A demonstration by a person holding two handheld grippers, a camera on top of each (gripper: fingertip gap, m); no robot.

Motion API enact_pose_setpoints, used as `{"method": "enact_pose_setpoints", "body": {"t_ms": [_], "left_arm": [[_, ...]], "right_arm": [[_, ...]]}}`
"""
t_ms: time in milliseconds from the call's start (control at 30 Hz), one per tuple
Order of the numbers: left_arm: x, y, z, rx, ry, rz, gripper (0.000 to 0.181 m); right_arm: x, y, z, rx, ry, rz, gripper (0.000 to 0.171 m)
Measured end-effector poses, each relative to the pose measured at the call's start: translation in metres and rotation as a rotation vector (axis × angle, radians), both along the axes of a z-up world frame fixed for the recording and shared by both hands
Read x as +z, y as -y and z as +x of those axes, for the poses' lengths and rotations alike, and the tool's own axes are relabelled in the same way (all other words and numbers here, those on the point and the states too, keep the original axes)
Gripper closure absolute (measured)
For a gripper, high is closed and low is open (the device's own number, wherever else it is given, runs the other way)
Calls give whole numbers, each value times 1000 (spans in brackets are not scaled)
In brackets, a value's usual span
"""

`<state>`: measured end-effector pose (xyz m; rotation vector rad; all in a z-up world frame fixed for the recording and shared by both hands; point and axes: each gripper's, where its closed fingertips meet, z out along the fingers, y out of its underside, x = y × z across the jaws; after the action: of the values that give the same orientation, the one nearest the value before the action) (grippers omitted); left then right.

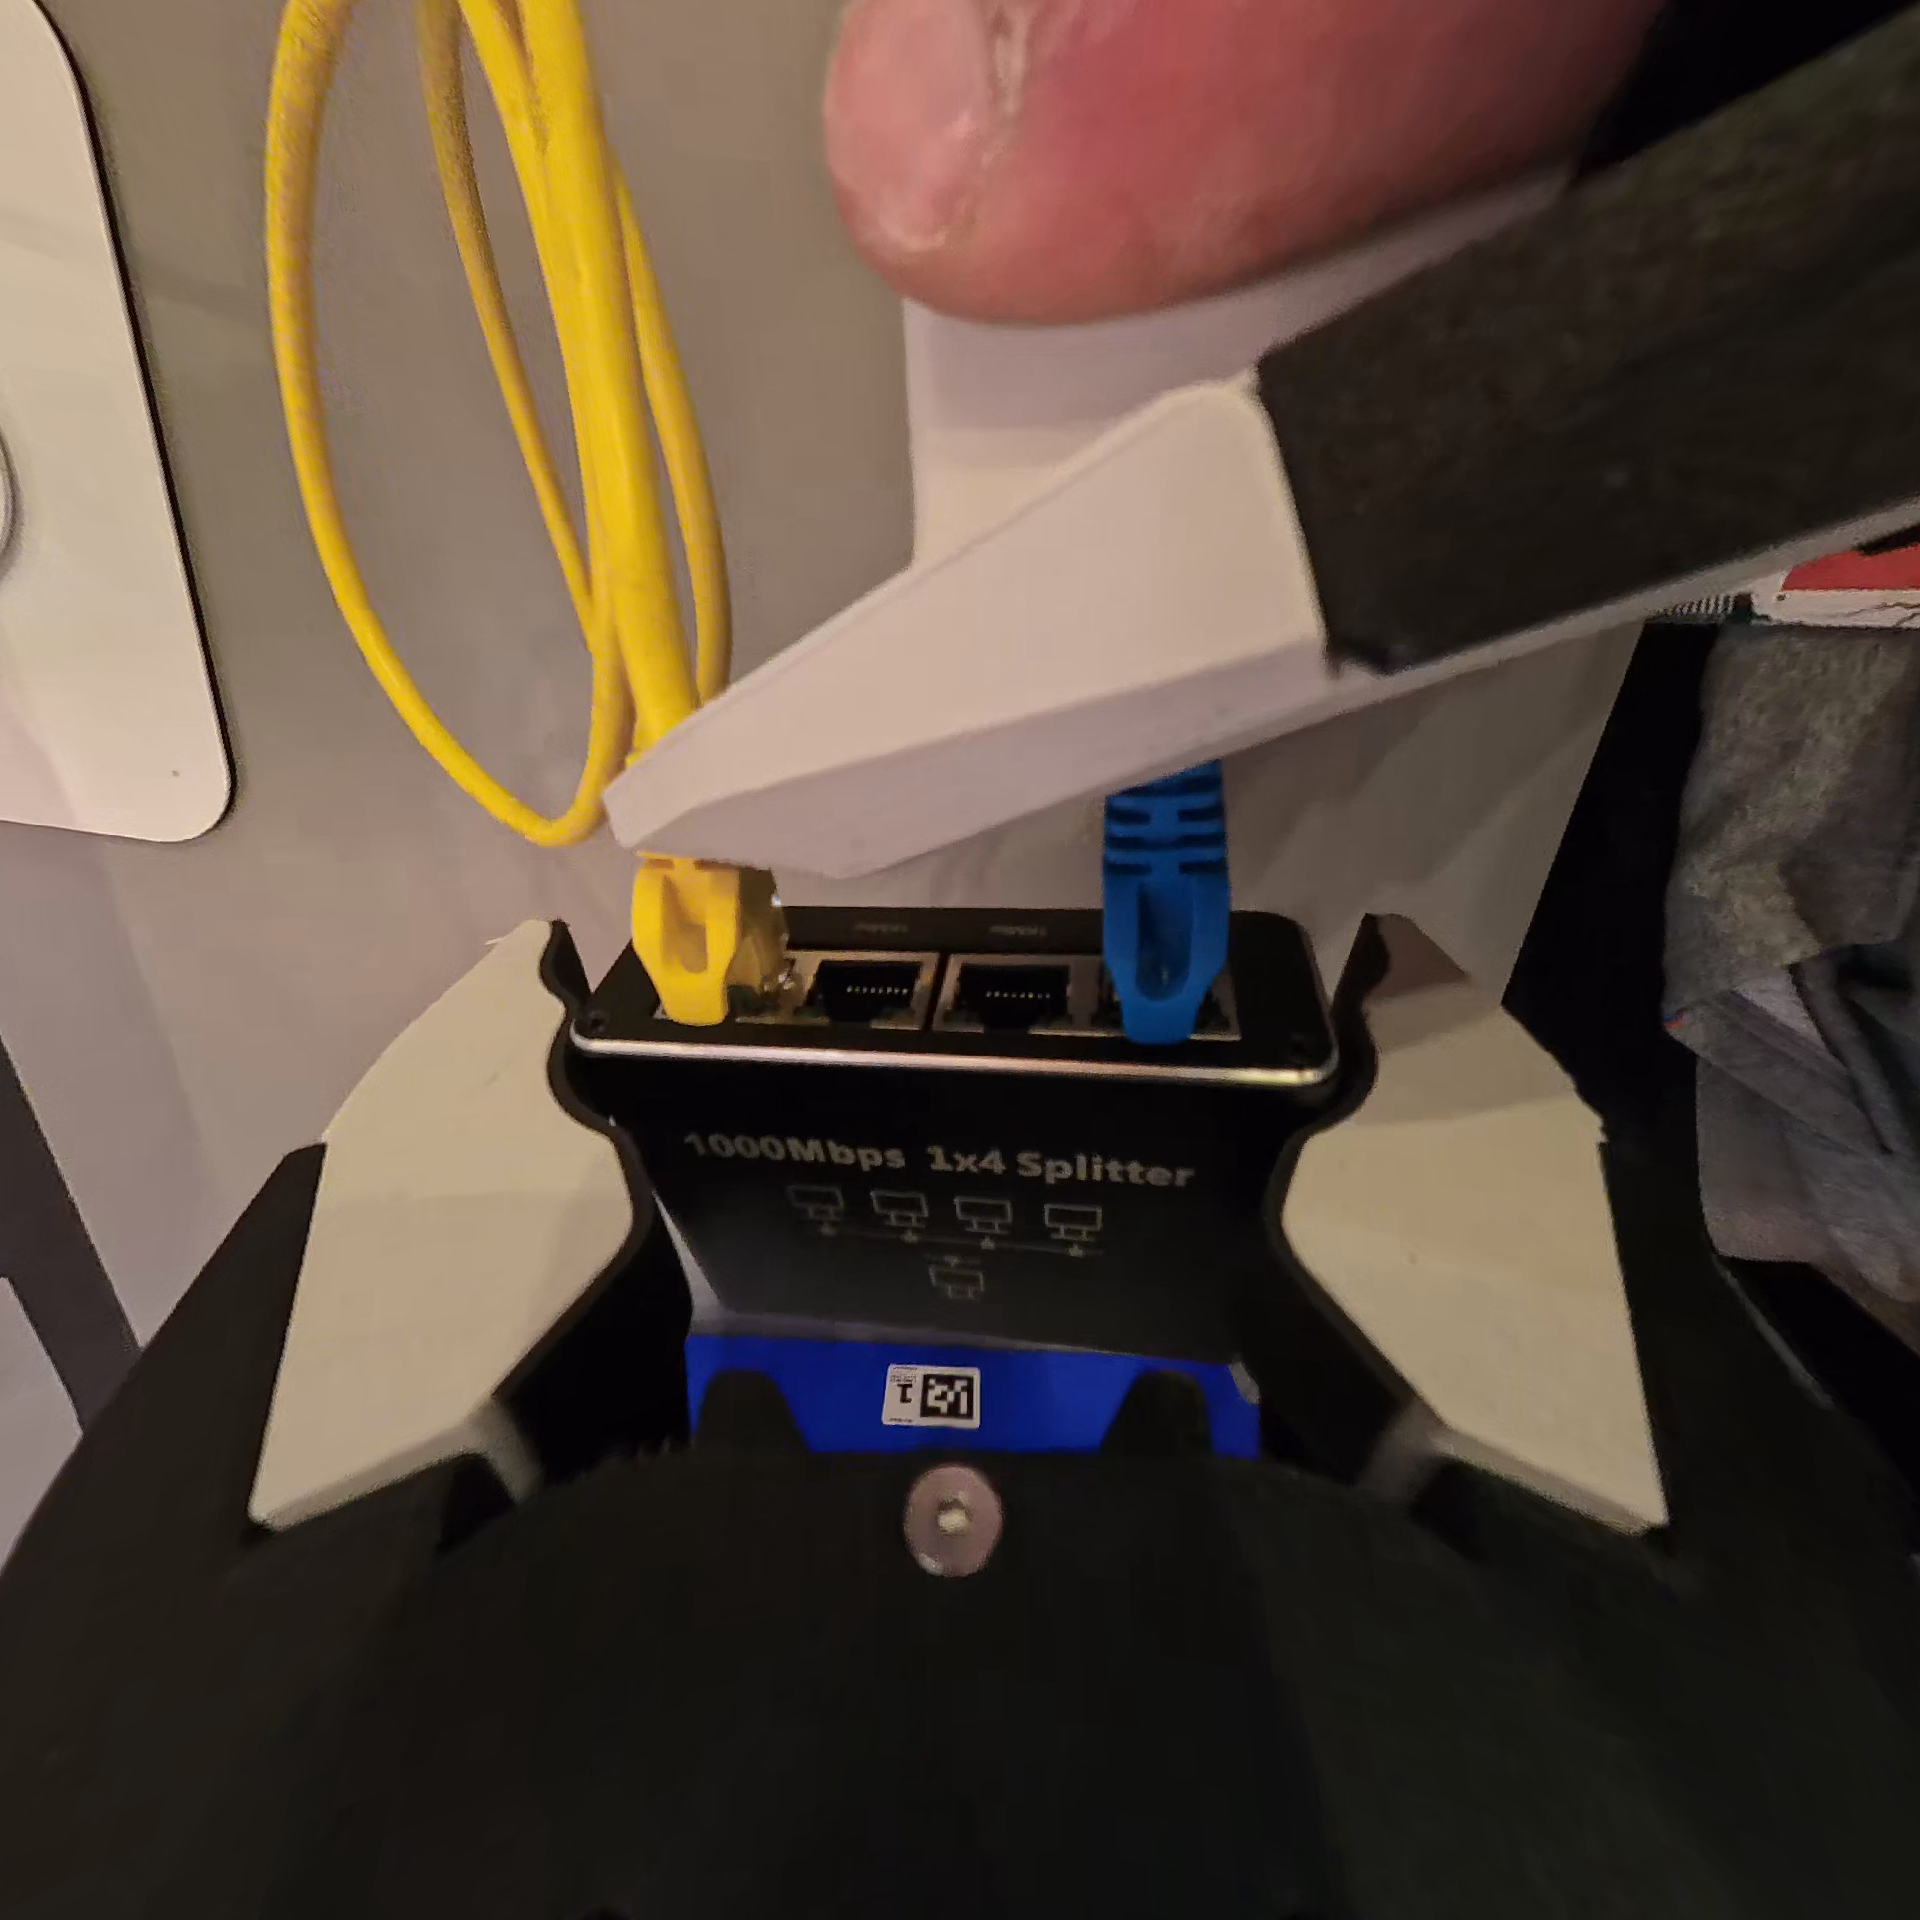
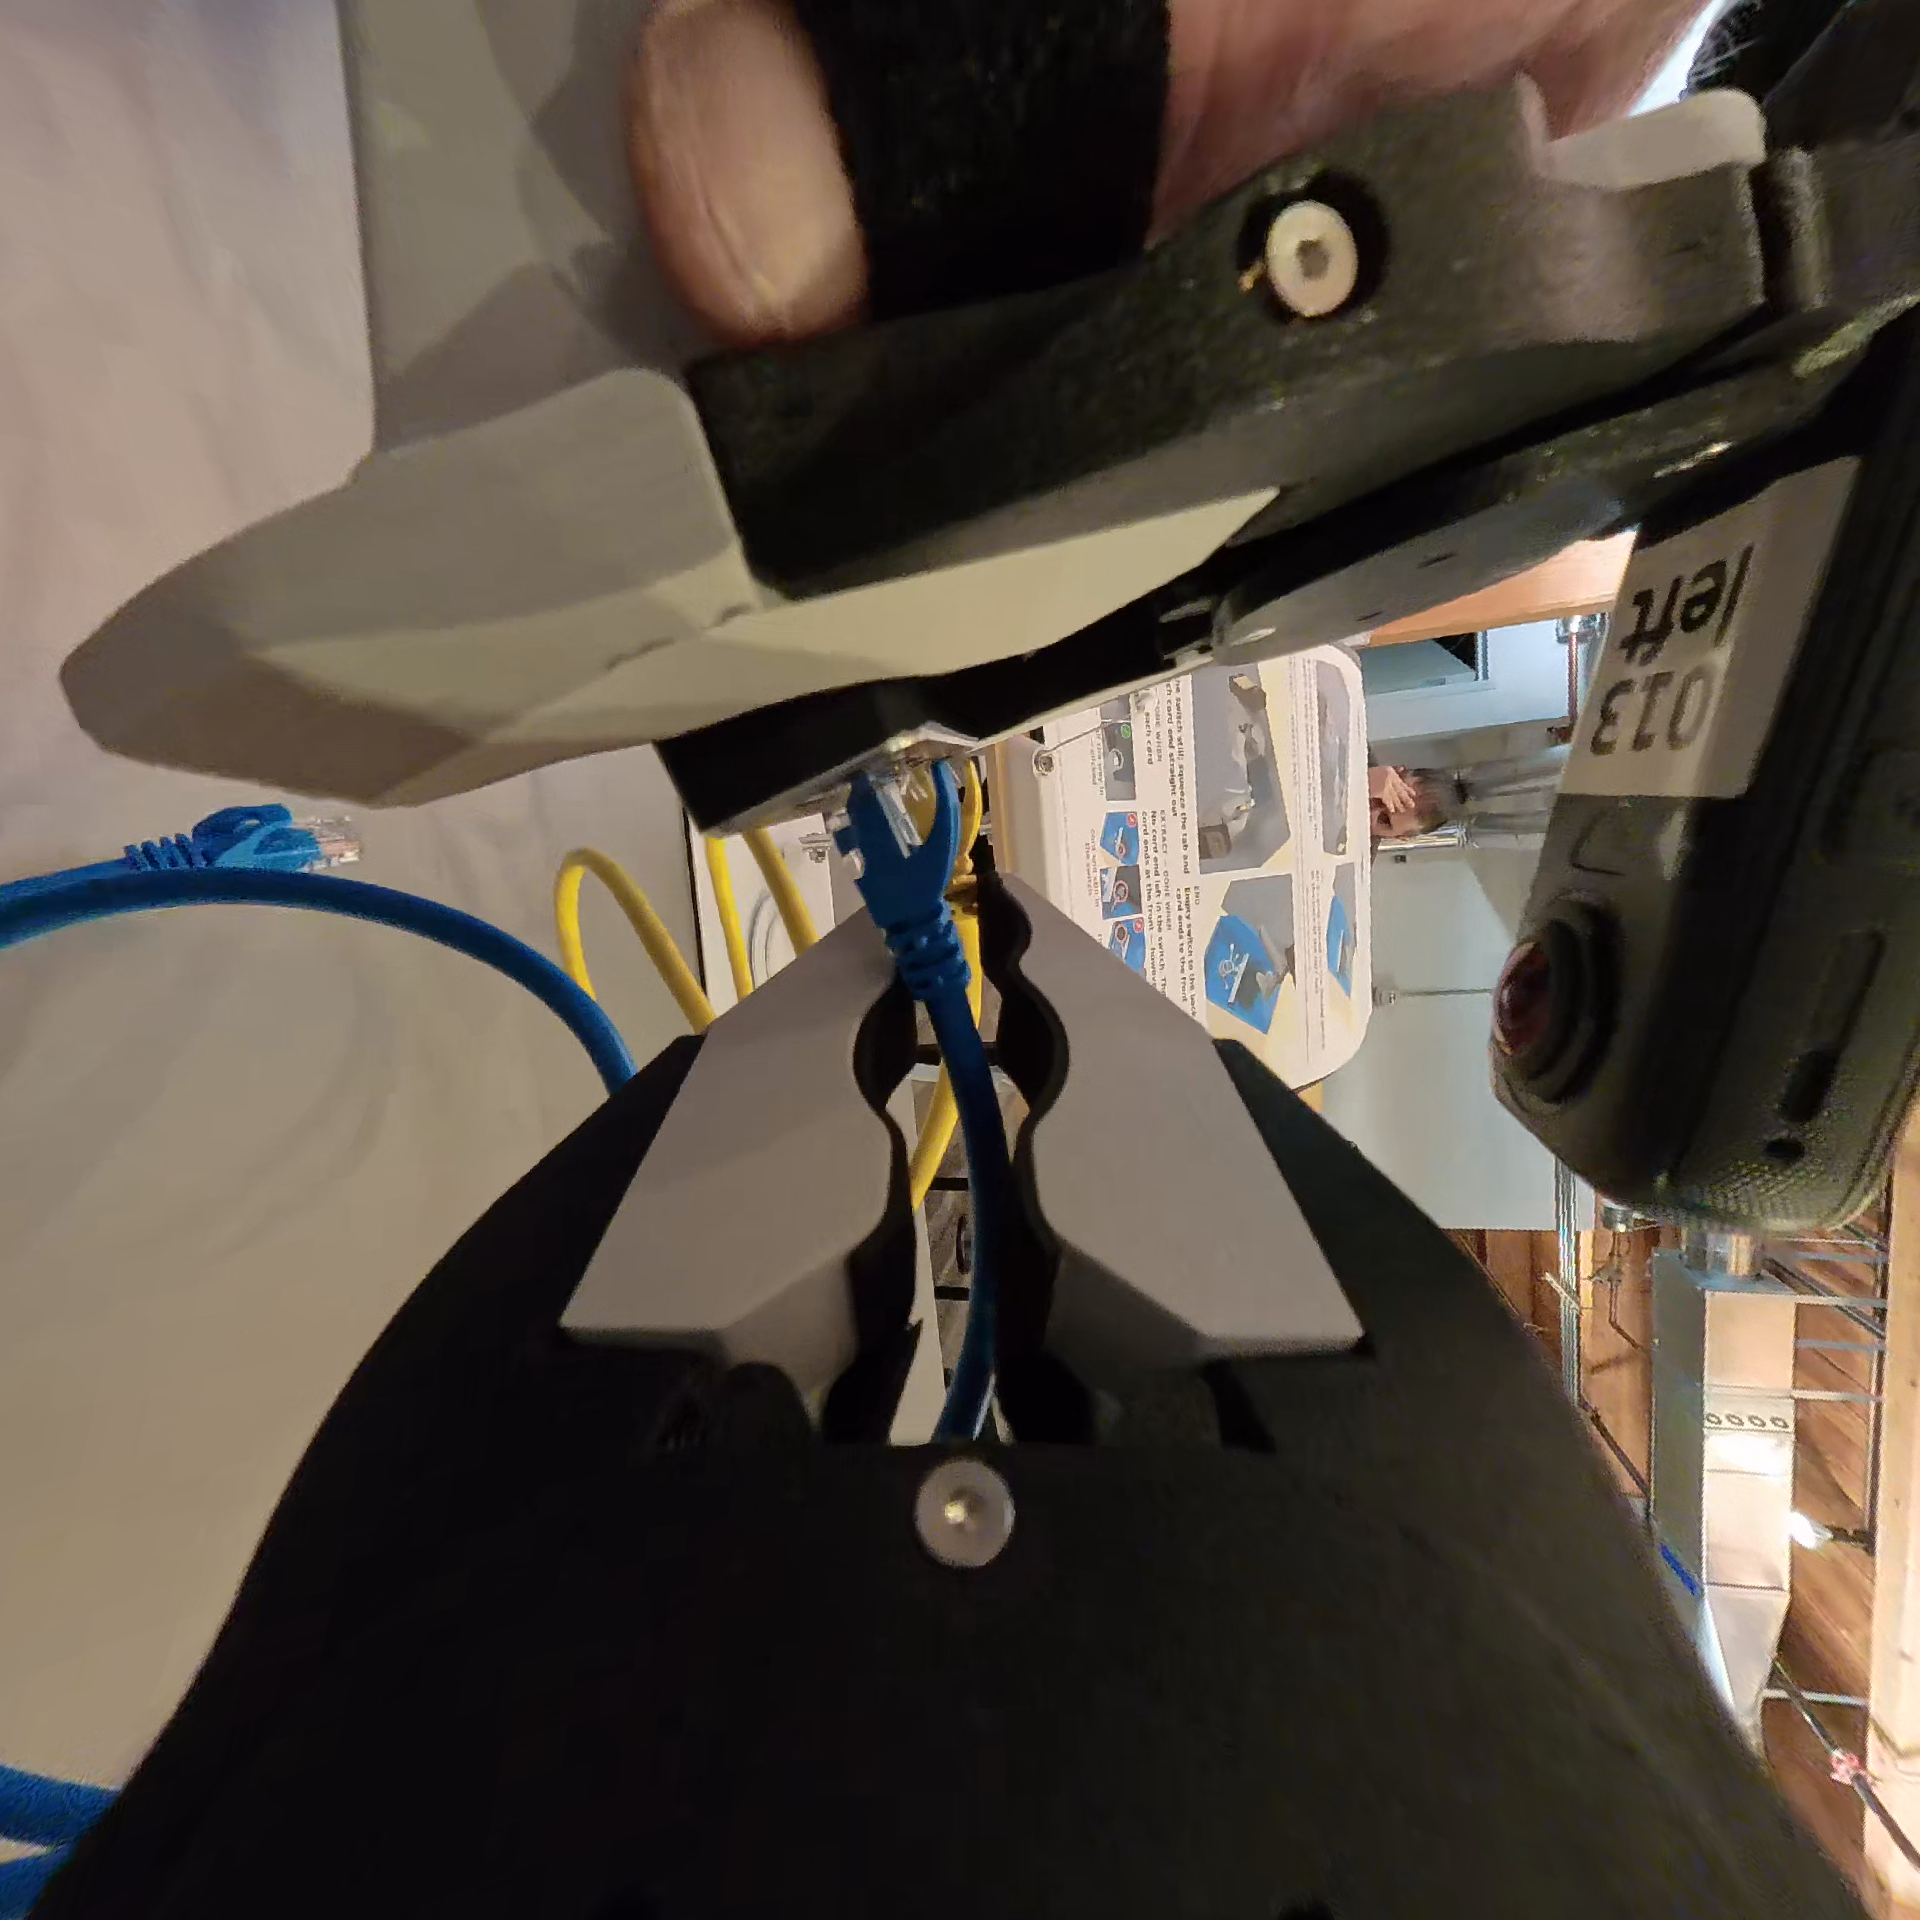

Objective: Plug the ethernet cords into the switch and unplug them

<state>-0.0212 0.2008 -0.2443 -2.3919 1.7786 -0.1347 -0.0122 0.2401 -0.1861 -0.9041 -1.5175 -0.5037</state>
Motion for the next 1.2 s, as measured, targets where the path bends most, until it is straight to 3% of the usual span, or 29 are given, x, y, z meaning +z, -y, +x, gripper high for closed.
{"method": "enact_pose_setpoints", "body": {"t_ms": [367, 967, 1200], "left_arm": [[-5, 1, -1, -22, -8, -12, 52], [-38, 18, -10, 41, -31, -147, 53], [-39, 27, -8, 65, -2, -230, 53]], "right_arm": [[-4, 2, 1, 2, -15, 2, 166], [-41, 10, -7, 66, 66, -21, 165], [-46, 20, -8, 192, 88, -62, 157]]}}
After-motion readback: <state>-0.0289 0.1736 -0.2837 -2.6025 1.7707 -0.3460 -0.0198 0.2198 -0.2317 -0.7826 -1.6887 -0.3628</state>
